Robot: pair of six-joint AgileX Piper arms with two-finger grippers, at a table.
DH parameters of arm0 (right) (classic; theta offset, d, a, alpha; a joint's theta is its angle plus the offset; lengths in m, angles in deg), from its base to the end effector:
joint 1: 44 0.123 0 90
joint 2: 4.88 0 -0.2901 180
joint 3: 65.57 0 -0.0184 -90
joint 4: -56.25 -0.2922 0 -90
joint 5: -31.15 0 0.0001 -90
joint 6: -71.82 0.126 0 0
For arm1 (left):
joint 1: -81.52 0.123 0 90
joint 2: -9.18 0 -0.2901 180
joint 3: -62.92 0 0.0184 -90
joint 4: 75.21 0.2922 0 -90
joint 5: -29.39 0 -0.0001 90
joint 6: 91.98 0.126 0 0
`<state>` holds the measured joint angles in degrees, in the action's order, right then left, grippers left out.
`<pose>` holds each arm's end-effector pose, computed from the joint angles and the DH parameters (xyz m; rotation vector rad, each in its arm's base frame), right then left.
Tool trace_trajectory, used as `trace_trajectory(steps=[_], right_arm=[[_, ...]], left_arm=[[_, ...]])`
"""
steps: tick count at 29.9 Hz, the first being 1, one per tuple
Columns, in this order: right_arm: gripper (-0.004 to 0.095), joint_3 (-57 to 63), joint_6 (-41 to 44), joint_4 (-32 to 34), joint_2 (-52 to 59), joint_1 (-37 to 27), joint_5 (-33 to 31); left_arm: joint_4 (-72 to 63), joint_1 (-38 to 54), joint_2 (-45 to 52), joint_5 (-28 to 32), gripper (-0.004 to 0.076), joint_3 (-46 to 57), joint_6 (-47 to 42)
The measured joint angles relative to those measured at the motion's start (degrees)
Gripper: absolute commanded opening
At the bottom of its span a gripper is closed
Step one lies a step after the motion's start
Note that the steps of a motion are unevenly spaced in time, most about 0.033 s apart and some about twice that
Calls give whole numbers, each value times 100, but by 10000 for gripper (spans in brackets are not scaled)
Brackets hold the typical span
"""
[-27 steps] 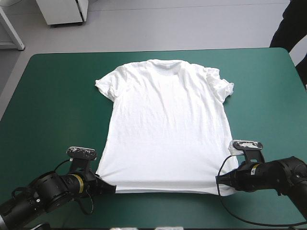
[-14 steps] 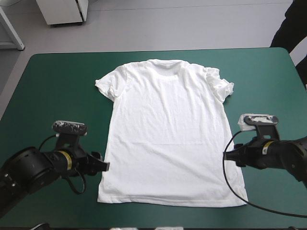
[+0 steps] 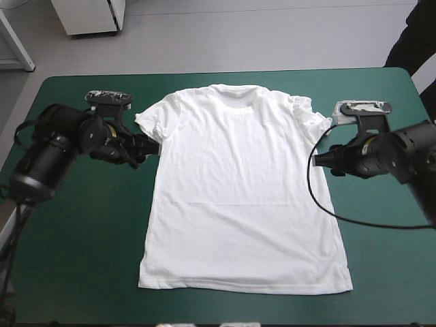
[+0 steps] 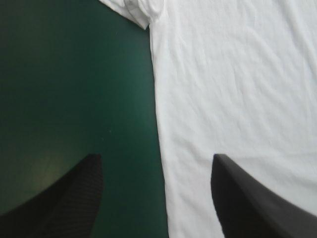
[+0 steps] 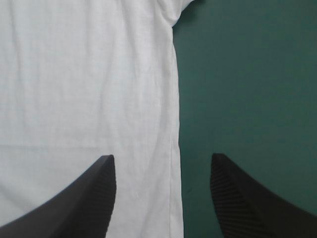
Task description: Fold the cloth
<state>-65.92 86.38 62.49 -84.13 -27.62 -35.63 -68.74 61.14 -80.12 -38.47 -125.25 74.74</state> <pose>0.2913 0.0725 0.3789 -0.0555 2.5341 0.0702 0.3299 -0.1085 0.3690 0.1779 2.5844 -0.0636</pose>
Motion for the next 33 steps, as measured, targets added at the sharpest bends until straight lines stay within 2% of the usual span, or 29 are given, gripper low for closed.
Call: trace_trajectory(steps=[6,10,26,29,33], right_arm=[[509,-531,-371,-624,-974,-721,14],[509,-630,-619,-1047,-1268,-976,-8],[509,-656,-783,-1125,-1282,-1007,61],[509,-656,-795,-1125,-1282,-1009,127],[509,-656,-872,-1125,-1282,-1009,176]], left_arm=[[-46,50,-1279,1,459,-697,275],[-65,50,-2082,-80,458,-999,288],[-678,643,-3403,474,454,-1227,654],[-698,643,-3635,566,410,-1322,741],[-711,643,-3887,624,265,-1476,760]])
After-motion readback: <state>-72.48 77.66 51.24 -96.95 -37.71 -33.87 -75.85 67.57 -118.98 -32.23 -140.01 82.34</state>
